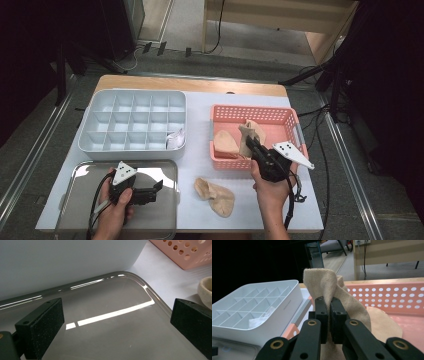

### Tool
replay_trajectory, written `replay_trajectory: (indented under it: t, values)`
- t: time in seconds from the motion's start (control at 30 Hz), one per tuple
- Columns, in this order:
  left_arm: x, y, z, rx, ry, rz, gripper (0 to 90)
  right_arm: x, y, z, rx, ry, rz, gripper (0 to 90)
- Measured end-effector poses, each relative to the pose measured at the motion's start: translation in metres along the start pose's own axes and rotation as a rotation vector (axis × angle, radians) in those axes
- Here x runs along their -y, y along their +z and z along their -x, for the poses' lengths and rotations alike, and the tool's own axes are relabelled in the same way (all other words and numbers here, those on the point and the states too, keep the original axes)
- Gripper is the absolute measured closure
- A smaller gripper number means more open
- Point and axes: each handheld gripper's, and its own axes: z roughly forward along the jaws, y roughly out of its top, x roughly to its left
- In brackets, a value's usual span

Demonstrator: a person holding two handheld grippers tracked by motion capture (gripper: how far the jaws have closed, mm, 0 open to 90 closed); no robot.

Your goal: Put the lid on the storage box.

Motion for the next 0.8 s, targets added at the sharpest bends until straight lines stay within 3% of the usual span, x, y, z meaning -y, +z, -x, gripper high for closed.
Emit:
replay_trajectory:
  t: [0.63,0.8]
  values:
    - [-0.001,-0.002,0.001,-0.021,0.002,0.009,0.0,0.017,-0.037,-0.008,-0.029,-0.001,0.016,87.5]
    - [-0.003,-0.004,0.000,-0.006,0.012,0.034,0.0,0.027,-0.047,-0.007,-0.019,-0.002,0.013,87.5]
